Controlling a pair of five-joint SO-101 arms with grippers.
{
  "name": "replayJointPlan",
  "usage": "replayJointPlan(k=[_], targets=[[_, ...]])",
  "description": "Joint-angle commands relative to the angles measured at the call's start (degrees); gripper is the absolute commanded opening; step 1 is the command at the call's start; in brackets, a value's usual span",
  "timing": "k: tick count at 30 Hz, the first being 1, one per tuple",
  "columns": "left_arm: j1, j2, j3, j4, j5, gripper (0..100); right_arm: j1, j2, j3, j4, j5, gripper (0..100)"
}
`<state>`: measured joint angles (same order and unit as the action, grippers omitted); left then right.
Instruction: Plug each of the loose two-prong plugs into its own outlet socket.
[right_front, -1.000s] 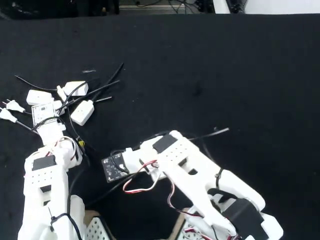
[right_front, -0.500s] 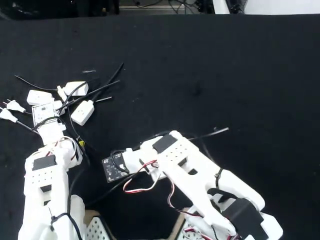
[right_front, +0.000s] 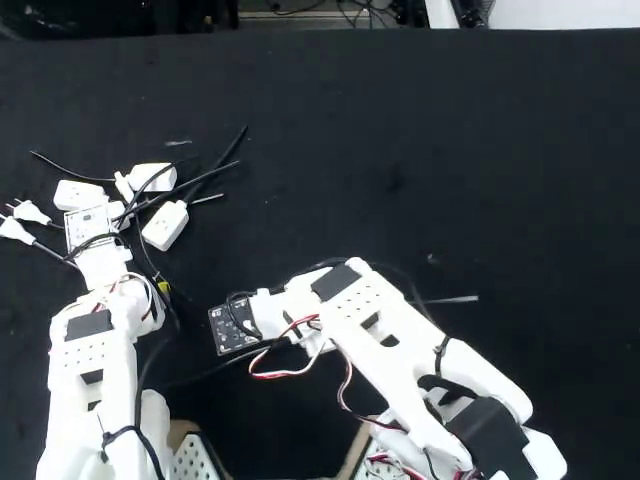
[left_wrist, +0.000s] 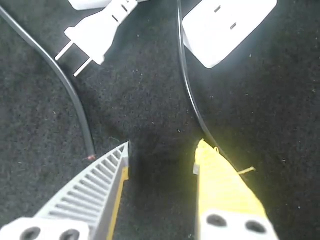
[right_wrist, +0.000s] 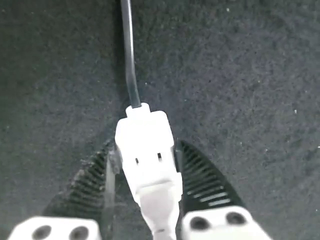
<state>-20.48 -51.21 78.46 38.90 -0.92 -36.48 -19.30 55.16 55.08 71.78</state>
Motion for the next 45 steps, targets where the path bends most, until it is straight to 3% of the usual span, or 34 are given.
replayJointPlan(k=[1,8,14,21,26,30,35,45], targets=[[-0.66,-0.44,-0.13,-1.32,0.09,21,2.46,-1.01,-0.40,-0.35,0.53,2.1],[-0.66,-0.44,-0.13,-1.32,0.09,21,10.37,-1.01,-3.38,-0.44,-2.64,2.1],[-0.66,-0.44,-0.13,-1.32,0.09,21,10.99,-0.66,-3.91,-0.09,-5.45,3.1],[-0.66,-0.44,-0.13,-1.32,0.09,21,10.90,-0.75,-4.18,2.20,-4.92,26.6],[-0.66,-0.44,-0.13,-1.32,0.09,21,11.25,-0.66,-4.00,2.55,4.57,25.3],[-0.66,-0.62,0.22,-1.32,0.09,21,11.08,-0.66,-4.00,2.90,7.82,25.4],[-0.66,-0.88,0.40,-1.32,0.09,21,10.99,-0.57,-4.00,8.88,14.51,25.5],[-0.66,-0.88,0.40,-1.32,0.09,21,11.25,-0.57,-4.26,9.41,14.95,39.1]])
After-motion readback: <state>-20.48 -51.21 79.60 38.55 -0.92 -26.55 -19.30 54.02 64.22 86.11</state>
